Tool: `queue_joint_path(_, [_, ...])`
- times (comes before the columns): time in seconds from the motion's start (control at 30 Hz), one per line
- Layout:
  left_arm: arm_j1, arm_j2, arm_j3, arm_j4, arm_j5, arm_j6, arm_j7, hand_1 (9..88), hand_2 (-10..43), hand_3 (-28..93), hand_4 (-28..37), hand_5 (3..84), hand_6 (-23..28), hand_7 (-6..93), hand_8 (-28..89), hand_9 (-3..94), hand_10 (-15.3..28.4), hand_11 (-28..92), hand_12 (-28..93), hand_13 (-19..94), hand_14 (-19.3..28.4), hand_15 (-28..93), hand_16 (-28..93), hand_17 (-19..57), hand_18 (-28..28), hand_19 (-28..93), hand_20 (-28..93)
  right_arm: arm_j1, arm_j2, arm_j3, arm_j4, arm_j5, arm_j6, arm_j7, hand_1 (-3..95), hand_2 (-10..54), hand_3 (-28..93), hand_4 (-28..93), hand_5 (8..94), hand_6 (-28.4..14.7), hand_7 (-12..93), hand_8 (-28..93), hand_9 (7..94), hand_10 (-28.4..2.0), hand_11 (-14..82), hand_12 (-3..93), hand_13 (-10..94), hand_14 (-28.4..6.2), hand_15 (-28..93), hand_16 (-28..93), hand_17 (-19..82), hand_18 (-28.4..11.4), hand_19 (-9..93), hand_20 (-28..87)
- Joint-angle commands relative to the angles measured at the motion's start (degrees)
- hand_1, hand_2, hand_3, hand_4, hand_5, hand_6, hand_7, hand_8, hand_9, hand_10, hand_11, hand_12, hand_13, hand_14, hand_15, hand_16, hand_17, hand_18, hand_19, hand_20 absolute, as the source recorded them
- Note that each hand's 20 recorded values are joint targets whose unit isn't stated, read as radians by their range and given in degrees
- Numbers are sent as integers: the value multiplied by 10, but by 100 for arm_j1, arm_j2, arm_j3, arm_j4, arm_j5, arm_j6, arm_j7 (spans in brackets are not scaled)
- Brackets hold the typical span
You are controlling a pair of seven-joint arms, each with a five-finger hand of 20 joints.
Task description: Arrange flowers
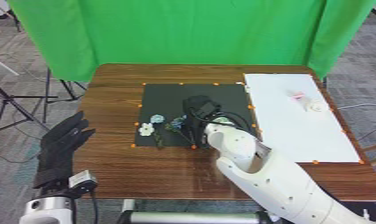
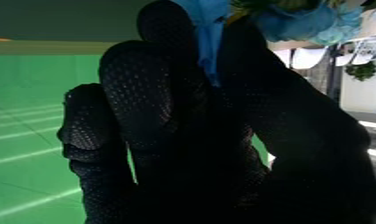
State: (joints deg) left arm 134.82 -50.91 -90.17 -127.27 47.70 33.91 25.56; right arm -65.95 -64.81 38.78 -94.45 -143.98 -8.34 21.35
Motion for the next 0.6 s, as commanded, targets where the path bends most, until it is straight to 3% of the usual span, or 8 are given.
queue_joint_path(0.03, [55,-100,-46,1,80,-74,-75,271,46,839,-176,381,97,164,-114,311,190,364,50,241,270,655,-180,-93,217,608,38,-166,-151,295,-116,-106,-264,-67,455,-51,762,-283,746,-9,272,-10,775,-109,293,274,705,-71,666,172,425,-180,932,154])
queue_joint_path(0.2, [39,-65,-34,1,61,-54,-65,271,46,839,-175,381,97,165,-114,311,190,364,50,241,269,655,-180,-93,217,607,38,-293,-311,572,-229,-274,-548,-272,384,-49,805,-283,721,-19,236,-12,732,-130,339,209,673,-87,672,168,400,-188,932,133])
queue_joint_path(0.3, [41,-103,-45,-2,91,-60,-91,273,47,836,-177,381,98,165,-115,312,191,364,50,240,270,655,-180,-92,217,607,38,-360,-420,701,-280,-325,-686,-362,356,-42,822,-280,716,-20,226,-26,722,-135,339,206,665,-93,675,167,392,-191,932,130])
queue_joint_path(0.37, [53,-45,-19,-5,33,-24,-60,273,47,837,-176,381,98,164,-115,312,190,364,50,241,270,655,-180,-92,217,607,38,-415,-486,767,-308,-388,-755,-430,344,-37,829,-277,712,-21,222,-43,714,-138,339,205,661,-97,678,166,389,-192,932,131])
queue_joint_path(0.47, [53,-58,-19,0,35,-29,-51,273,48,837,-175,381,98,164,-115,311,191,364,50,241,270,656,-180,-92,216,607,39,-477,-592,839,-323,-462,-863,-499,321,-27,834,-261,707,-22,221,-121,703,-144,340,203,652,-103,683,163,384,-194,932,132])
queue_joint_path(0.6, [58,-67,-28,-6,57,-33,-75,273,47,838,-174,381,98,166,-115,311,191,364,50,241,269,656,-180,-92,216,607,39,-531,-615,851,-344,-523,-934,-523,317,-26,832,-257,701,-27,221,-130,694,-148,340,204,649,-104,686,162,382,-195,932,132])
